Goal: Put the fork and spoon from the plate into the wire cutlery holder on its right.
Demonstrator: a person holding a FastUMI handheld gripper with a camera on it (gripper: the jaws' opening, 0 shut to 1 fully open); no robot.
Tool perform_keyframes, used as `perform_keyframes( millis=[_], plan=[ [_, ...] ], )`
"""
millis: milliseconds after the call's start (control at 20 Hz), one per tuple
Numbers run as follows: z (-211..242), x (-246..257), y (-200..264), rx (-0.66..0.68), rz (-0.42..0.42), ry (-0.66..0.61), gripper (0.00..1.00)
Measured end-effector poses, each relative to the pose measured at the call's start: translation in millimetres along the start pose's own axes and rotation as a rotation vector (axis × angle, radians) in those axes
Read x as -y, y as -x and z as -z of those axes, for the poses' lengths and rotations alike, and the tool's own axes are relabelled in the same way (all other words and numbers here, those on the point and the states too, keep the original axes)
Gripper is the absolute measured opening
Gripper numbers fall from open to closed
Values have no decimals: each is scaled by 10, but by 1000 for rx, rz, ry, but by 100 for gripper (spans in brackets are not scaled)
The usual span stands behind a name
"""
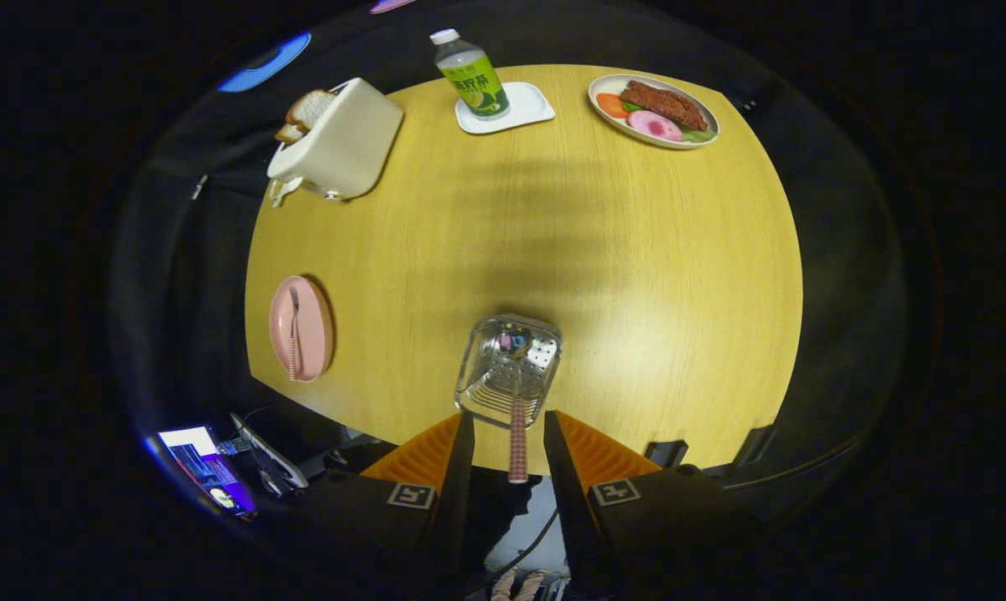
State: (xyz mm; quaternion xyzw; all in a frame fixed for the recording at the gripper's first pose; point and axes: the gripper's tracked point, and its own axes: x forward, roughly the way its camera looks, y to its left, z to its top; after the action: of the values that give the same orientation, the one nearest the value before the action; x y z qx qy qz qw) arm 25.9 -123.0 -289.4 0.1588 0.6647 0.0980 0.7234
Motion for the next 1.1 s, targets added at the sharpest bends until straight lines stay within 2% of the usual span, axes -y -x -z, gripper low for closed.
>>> perform_keyframes(
  millis=[150, 350, 500, 650, 850, 1100],
  plan=[
    [45, -519, 98, 28, -56, 59, 55],
    [27, -1475, 102, 51, -189, 119, 55],
    [85, -2209, -72, 26, -290, 166, 55],
    [141, -2785, -359, 0, -335, 209, 55],
    [217, -3347, -792, -42, -337, 234, 55],
    [334, -3693, -1492, -87, -277, 237, 55]
  ],
)
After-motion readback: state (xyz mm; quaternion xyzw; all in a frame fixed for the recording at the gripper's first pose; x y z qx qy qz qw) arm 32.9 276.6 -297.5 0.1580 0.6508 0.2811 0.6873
